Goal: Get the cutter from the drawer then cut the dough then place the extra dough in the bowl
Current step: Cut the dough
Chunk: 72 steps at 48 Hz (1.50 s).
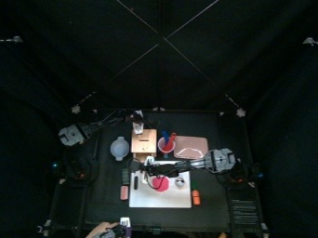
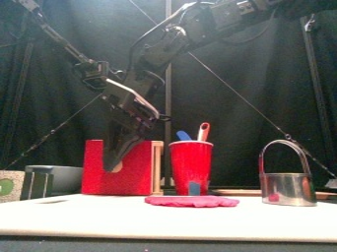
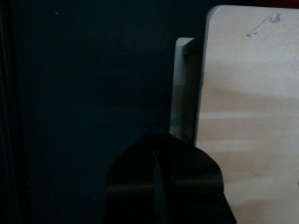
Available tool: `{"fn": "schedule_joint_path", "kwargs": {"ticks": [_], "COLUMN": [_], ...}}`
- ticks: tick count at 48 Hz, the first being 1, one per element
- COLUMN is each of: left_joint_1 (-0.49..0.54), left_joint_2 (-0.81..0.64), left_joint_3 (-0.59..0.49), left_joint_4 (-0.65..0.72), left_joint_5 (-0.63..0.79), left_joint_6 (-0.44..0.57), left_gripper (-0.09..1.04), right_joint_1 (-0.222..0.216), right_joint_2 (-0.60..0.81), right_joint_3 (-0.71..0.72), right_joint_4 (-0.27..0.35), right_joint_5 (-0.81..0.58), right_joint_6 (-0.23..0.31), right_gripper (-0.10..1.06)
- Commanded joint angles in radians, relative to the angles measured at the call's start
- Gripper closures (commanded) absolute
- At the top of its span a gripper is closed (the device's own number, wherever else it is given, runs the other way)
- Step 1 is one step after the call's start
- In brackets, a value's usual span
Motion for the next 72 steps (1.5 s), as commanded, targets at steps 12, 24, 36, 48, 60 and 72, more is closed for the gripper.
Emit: {"fn": "schedule_joint_path", "kwargs": {"ticks": [12,24,36,48,60,72], "left_joint_1": [-0.011,-0.011,-0.011,-0.011,-0.008,-0.003], "left_joint_2": [-0.011,-0.009,-0.009,-0.009,-0.009,-0.023], "left_joint_3": [-0.018,-0.015,-0.015,-0.015,-0.018,-0.031], "left_joint_4": [-0.003,-0.003,-0.003,-0.003,-0.002,-0.003], "left_joint_5": [0.0,0.002,0.0,0.0,0.0,-0.037], "left_joint_6": [-0.003,-0.003,-0.003,-0.005,-0.009,-0.015], "left_gripper": [0.6,0.6,0.6,0.6,0.6,0.6], "right_joint_1": [-0.041,-0.066,-0.089,-0.101,-0.094,-0.035], "right_joint_2": [-0.026,-0.025,-0.026,-0.023,-0.026,-0.038], "right_joint_3": [-0.011,-0.012,-0.011,-0.009,-0.017,-0.052], "right_joint_4": [-0.034,-0.067,-0.095,-0.118,-0.11,-0.08], "right_joint_5": [-0.006,-0.008,-0.008,-0.014,-0.014,-0.011], "right_joint_6": [-0.005,-0.005,-0.005,-0.005,-0.002,0.009], "right_gripper": [0.88,0.88,0.88,0.88,0.88,0.88]}}
